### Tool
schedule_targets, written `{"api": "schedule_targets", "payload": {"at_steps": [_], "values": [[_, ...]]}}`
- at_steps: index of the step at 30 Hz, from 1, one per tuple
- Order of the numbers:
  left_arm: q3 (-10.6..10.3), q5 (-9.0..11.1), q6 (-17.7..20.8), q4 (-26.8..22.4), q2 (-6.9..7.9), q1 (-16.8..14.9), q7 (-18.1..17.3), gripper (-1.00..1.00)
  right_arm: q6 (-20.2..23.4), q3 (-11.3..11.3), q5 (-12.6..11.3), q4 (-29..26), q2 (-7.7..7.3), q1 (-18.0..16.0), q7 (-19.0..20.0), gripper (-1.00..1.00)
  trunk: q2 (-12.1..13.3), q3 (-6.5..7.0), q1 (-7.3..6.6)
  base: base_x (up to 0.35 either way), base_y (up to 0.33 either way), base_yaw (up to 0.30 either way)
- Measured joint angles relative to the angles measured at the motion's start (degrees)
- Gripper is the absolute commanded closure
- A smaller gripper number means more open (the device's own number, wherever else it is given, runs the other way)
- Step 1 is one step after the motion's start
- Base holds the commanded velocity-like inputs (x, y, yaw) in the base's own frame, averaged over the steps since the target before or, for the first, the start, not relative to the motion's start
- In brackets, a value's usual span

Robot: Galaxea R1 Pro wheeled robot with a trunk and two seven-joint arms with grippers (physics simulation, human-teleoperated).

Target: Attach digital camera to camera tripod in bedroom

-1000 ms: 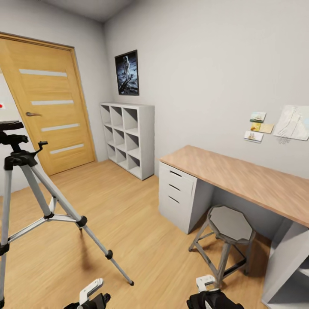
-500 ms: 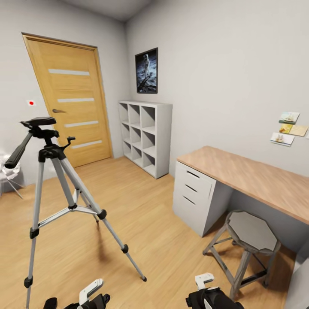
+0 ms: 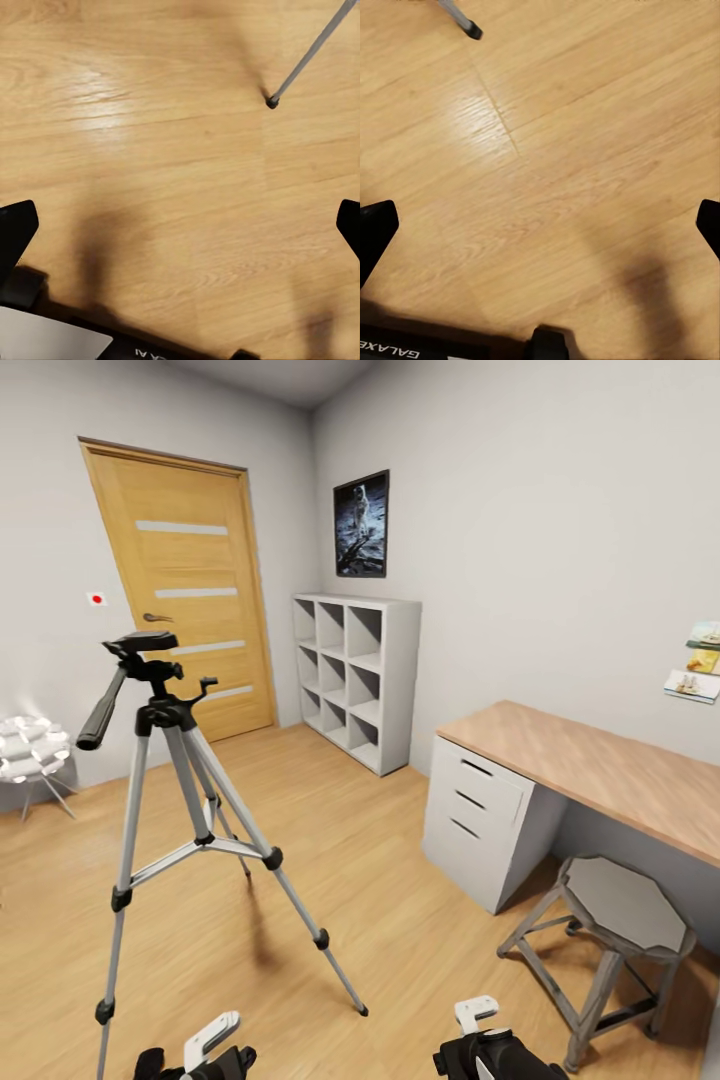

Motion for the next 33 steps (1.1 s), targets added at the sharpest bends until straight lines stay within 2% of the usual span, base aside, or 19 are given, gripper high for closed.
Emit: {"api": "schedule_targets", "payload": {"at_steps": [12,25,33], "values": [[-0.09,-0.02,-0.01,0.02,-0.04,0.11,-0.02,-1.0,-0.1,0.07,0.0,0.0,0.01,0.01,-0.06,-1.0,0.0,0.0,0.0,0.008,0.024,0.002],[-0.09,-0.04,-0.01,0.01,-0.03,0.13,-0.03,-1.0,-0.12,0.17,0.0,0.0,0.01,0.09,-0.09,-1.0,0.0,0.0,0.0,0.112,0.034,0.0],[-0.08,0.25,0.01,-0.01,-0.05,0.17,-0.09,-1.0,-0.14,0.2,0.0,0.0,0.0,0.09,-0.08,-1.0,0.0,0.0,0.0,0.008,0.199,0.0]]}}
